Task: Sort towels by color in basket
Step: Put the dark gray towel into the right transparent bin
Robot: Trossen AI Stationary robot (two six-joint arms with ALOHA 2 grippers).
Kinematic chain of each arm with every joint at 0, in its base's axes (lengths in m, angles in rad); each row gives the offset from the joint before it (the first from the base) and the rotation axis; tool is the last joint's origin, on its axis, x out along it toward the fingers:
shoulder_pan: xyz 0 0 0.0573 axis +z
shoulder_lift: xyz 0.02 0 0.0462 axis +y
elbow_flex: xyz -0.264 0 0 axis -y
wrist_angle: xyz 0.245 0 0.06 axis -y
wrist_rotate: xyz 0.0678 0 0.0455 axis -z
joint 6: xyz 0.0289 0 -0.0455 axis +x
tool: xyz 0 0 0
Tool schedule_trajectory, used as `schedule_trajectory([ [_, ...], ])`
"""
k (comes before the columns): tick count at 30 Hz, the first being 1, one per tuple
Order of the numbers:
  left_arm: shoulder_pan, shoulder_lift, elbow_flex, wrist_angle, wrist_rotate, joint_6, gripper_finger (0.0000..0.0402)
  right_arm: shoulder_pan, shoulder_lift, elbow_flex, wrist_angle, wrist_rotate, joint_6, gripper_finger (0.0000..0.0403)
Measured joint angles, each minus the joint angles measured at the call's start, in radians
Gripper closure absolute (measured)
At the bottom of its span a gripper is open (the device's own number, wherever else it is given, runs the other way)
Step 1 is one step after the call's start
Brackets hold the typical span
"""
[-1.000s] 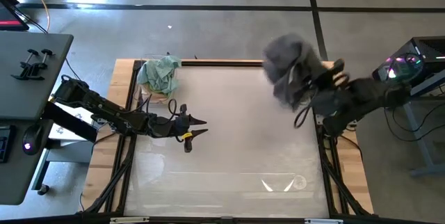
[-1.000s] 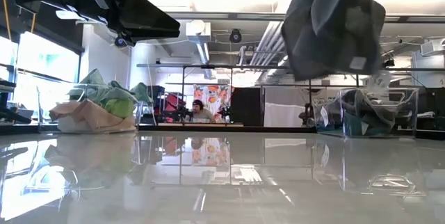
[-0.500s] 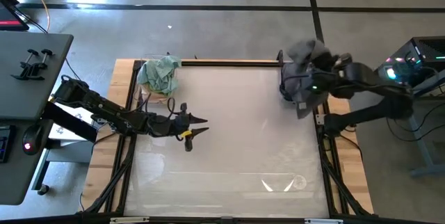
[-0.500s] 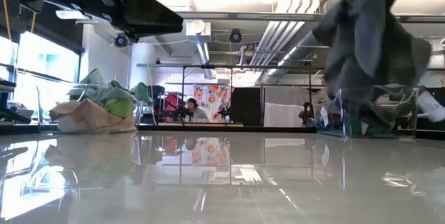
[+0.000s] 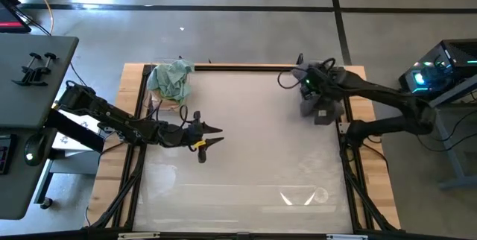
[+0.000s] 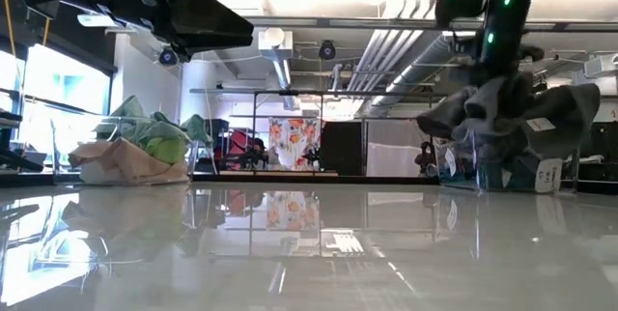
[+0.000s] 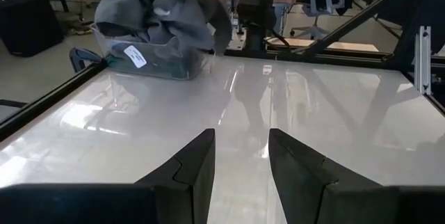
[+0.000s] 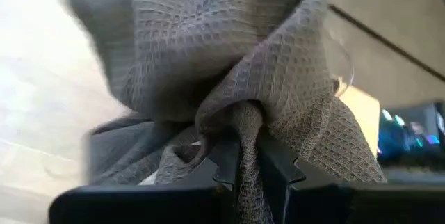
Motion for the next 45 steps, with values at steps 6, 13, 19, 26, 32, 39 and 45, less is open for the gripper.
schedule_trajectory([
  [6, 0.001, 0.000, 0.000, -0.001, 0.000, 0.010, 0.0280, -0.118, 0.120, -0.067, 0.064, -0.010, -0.005, 0.0383],
  [13, 0.000, 0.000, 0.000, -0.002, 0.000, 0.004, 0.0280, -0.174, 0.269, -0.098, 0.109, 0.006, -0.049, 0.0347],
  [19, 0.000, 0.000, 0.000, -0.002, 0.000, 0.001, 0.0280, -0.224, 0.273, -0.047, 0.045, -0.129, -0.105, 0.0270],
  [26, 0.000, 0.000, 0.000, -0.002, 0.000, 0.000, 0.0280, -0.227, 0.201, 0.149, -0.229, -0.190, -0.061, 0.0190],
  [32, 0.000, 0.000, 0.000, -0.010, 0.000, -0.010, 0.0280, -0.173, 0.127, 0.260, -0.286, -0.188, -0.048, 0.0201],
  [39, -0.003, 0.000, 0.000, -0.026, 0.000, -0.016, 0.0280, -0.107, 0.066, 0.166, 0.010, -0.212, -0.164, 0.0273],
  [45, -0.014, 0.001, 0.000, -0.033, 0.000, -0.027, 0.0280, -0.225, 0.079, -0.029, 0.272, -0.203, -0.158, 0.0354],
])
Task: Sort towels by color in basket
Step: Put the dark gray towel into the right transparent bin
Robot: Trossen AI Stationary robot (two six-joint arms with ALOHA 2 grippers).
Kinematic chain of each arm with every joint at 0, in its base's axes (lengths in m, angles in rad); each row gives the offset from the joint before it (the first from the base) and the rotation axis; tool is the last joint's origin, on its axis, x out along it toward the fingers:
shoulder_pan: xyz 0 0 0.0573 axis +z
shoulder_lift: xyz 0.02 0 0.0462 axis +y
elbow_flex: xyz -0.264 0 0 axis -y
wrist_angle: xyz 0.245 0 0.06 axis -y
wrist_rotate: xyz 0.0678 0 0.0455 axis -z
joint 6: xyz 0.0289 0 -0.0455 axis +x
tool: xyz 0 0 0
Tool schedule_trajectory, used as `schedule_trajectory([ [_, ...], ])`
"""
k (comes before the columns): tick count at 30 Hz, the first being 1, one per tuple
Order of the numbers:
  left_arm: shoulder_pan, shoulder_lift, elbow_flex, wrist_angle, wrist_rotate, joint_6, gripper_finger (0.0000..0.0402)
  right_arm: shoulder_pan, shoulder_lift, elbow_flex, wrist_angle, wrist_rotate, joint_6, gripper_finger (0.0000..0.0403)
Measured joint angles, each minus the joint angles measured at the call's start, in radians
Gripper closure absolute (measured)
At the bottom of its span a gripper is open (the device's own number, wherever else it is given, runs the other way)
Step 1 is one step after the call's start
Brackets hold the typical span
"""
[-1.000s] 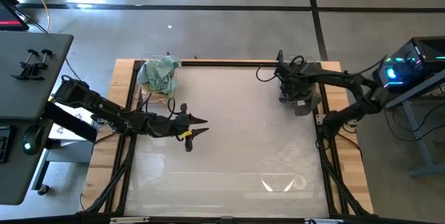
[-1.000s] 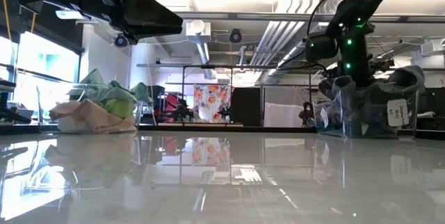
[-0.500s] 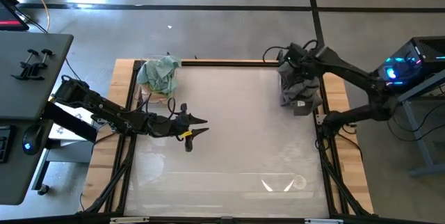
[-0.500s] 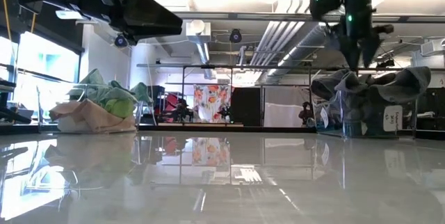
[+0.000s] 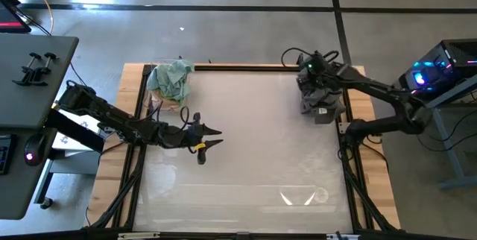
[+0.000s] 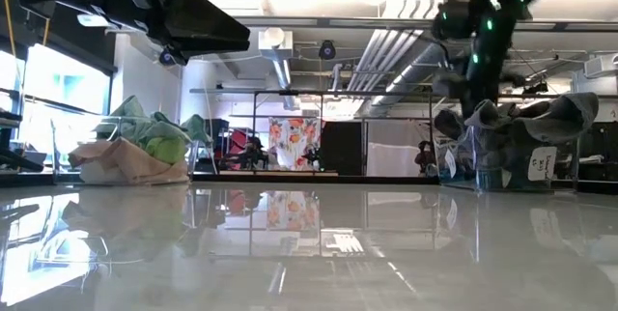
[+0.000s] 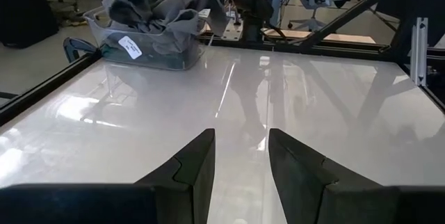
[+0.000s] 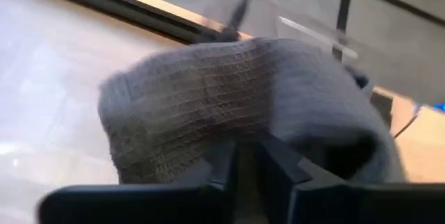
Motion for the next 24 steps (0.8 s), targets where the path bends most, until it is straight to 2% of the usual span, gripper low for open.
schedule_trajectory([
  [4, 0.000, 0.000, 0.000, 0.001, 0.000, 0.009, 0.0280, -0.071, 0.000, -0.164, 0.236, -0.014, 0.023, 0.0397],
  [7, 0.002, 0.000, 0.000, 0.002, 0.000, 0.010, 0.0280, -0.104, 0.011, -0.272, 0.455, -0.056, 0.041, 0.0394],
  [11, 0.002, 0.000, 0.000, 0.001, 0.000, 0.018, 0.0280, -0.126, 0.060, -0.325, 0.510, -0.061, 0.039, 0.0392],
  [16, 0.002, 0.000, 0.000, 0.017, 0.000, 0.020, 0.0280, -0.138, 0.082, -0.243, 0.323, -0.064, -0.020, 0.0375],
  [21, 0.000, 0.000, 0.000, 0.022, 0.000, 0.044, 0.0280, -0.098, 0.033, -0.054, 0.063, -0.038, -0.066, 0.0323],
  [24, 0.000, 0.000, 0.000, 0.025, 0.000, 0.045, 0.0280, -0.049, 0.006, 0.069, -0.124, -0.009, -0.041, 0.0297],
])
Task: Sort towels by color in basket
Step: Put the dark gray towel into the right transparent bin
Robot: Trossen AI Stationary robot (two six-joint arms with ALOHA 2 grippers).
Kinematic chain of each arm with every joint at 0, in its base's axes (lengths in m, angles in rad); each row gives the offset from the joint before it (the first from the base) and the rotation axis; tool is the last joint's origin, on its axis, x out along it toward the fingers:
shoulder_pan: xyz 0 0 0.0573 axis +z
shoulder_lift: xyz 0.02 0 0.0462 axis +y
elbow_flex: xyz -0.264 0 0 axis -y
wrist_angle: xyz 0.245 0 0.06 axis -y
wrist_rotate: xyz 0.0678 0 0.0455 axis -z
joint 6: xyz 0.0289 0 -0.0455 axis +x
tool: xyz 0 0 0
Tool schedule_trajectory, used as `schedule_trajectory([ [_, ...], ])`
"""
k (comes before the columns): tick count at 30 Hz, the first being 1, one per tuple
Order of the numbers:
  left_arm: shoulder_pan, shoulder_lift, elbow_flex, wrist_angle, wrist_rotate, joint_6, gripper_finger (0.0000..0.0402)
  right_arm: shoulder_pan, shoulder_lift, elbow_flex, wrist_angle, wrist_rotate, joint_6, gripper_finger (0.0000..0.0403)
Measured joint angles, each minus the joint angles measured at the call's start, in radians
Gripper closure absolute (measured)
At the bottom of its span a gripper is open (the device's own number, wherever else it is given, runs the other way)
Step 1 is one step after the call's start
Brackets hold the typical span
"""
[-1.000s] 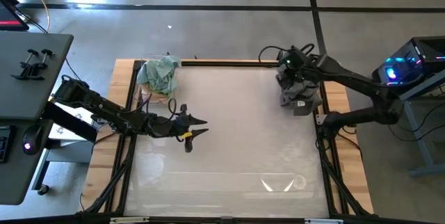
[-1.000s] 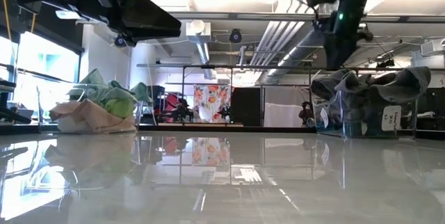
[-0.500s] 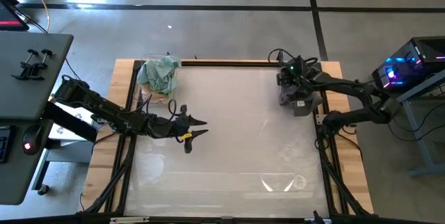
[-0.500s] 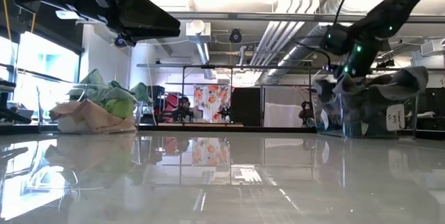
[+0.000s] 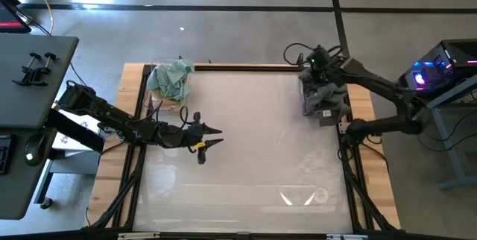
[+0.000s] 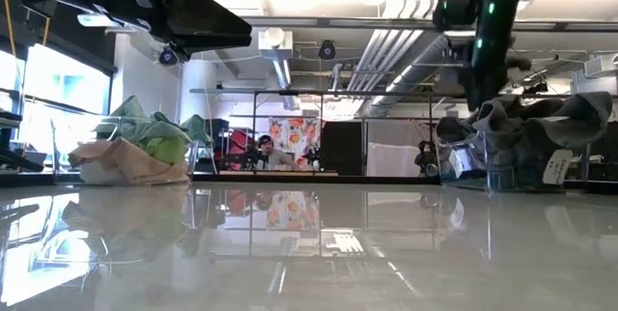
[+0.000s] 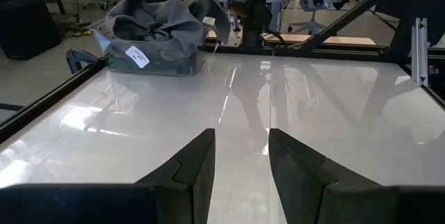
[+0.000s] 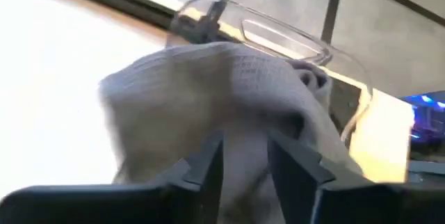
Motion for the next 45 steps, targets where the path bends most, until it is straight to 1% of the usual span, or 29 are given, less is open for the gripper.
schedule_trajectory([
  [1, 0.000, 0.000, 0.000, 0.000, 0.000, 0.000, 0.0280, 0.023, -0.008, 0.034, -0.058, -0.004, 0.017, 0.0292],
  [3, 0.000, 0.000, 0.000, -0.002, 0.000, 0.001, 0.0280, 0.089, -0.025, 0.080, -0.155, -0.046, 0.044, 0.0289],
  [6, 0.000, 0.000, 0.000, -0.015, 0.000, 0.002, 0.0280, 0.229, -0.034, 0.090, -0.256, -0.146, 0.094, 0.0296],
  [8, 0.000, 0.000, 0.000, -0.025, 0.000, 0.010, 0.0280, 0.326, -0.034, 0.062, -0.284, -0.180, 0.131, 0.0307],
  [10, 0.000, 0.000, 0.000, -0.033, 0.000, 0.010, 0.0280, 0.403, -0.034, 0.018, -0.276, -0.185, 0.172, 0.0318],
  [13, 0.000, 0.000, 0.000, -0.049, 0.000, 0.010, 0.0280, 0.443, -0.033, -0.050, -0.259, -0.184, 0.232, 0.0336],
  [14, 0.000, 0.000, 0.000, -0.051, 0.000, 0.010, 0.0280, 0.440, -0.033, -0.067, -0.252, -0.175, 0.255, 0.0341],
  [16, 0.000, 0.000, 0.000, -0.051, 0.000, 0.012, 0.0280, 0.418, -0.033, -0.090, -0.227, -0.116, 0.308, 0.0353],
  [17, 0.000, 0.000, 0.000, -0.049, 0.000, 0.018, 0.0280, 0.402, -0.034, -0.096, -0.219, -0.110, 0.324, 0.0358],
  [21, 0.000, 0.000, 0.000, -0.044, 0.000, 0.025, 0.0280, 0.333, -0.035, -0.101, -0.127, -0.073, 0.319, 0.0370],
  [23, 0.000, 0.000, 0.000, -0.047, 0.000, 0.017, 0.0280, 0.292, -0.029, -0.105, -0.069, -0.018, 0.286, 0.0373],
  [27, -0.003, 0.000, 0.000, -0.049, 0.000, 0.010, 0.0280, 0.226, -0.034, -0.106, -0.034, -0.046, 0.237, 0.0375],
  [29, -0.006, 0.000, 0.000, -0.049, 0.000, 0.010, 0.0280, 0.195, -0.034, -0.108, -0.056, -0.056, 0.223, 0.0379],
  [34, -0.007, 0.000, 0.000, -0.056, 0.000, 0.009, 0.0280, 0.104, -0.023, -0.107, -0.094, -0.007, 0.232, 0.0397],
  [37, -0.012, 0.000, 0.000, -0.060, 0.000, 0.009, 0.0280, 0.065, 0.015, -0.107, -0.106, 0.005, 0.247, 0.0396],
  [42, -0.013, 0.000, 0.000, -0.071, 0.000, 0.001, 0.0280, 0.054, 0.135, -0.107, -0.038, 0.008, 0.234, 0.0394],
  [45, -0.013, 0.000, 0.000, -0.074, 0.000, 0.000, 0.0280, 0.052, 0.218, -0.107, 0.022, 0.010, 0.170, 0.0389],
])
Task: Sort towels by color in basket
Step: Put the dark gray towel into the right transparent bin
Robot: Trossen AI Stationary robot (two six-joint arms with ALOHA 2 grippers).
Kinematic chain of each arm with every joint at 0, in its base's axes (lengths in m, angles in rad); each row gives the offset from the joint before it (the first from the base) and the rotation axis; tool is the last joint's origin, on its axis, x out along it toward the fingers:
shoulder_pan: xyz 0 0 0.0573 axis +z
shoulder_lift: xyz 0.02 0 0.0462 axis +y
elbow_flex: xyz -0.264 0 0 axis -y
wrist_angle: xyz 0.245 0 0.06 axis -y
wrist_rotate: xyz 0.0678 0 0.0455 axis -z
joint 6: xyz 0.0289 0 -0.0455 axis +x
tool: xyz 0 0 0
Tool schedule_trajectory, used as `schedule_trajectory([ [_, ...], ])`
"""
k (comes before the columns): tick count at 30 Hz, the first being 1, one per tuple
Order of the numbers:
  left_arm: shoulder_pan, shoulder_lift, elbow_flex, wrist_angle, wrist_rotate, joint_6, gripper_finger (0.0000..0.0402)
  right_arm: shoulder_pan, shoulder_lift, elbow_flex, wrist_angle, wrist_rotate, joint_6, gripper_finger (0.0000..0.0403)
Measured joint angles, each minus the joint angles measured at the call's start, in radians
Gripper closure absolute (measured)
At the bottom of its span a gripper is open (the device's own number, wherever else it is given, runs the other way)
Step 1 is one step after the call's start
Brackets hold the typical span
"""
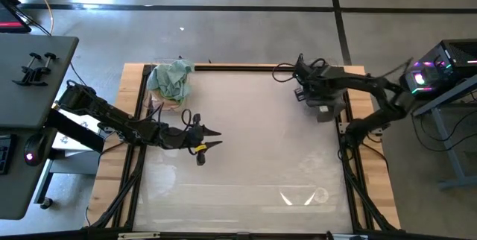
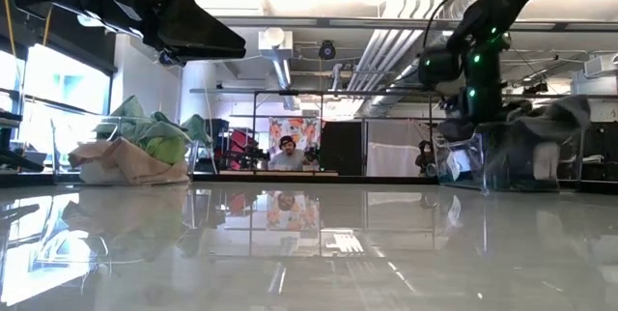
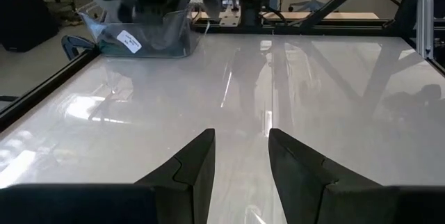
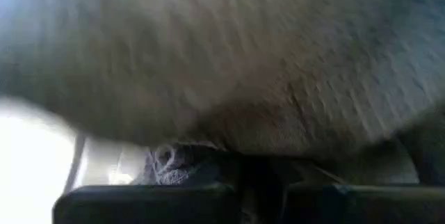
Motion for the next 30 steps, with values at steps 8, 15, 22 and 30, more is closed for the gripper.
schedule_trajectory([
  [8, 0.000, 0.000, 0.000, 0.005, 0.000, -0.029, 0.0280, -0.029, 0.013, 0.128, -0.066, -0.168, -0.075, 0.0276],
  [15, -0.003, 0.000, 0.000, 0.003, 0.011, -0.053, 0.0280, -0.016, -0.053, 0.384, -0.438, -0.183, -0.050, 0.0215],
  [22, -0.014, 0.000, 0.000, -0.023, 0.011, -0.053, 0.0280, 0.031, -0.073, 0.454, -0.740, -0.262, 0.075, 0.0255],
  [30, -0.015, 0.000, 0.000, -0.026, 0.012, -0.062, 0.0280, 0.058, -0.057, 0.201, -0.685, -0.153, 0.055, 0.0354],
])
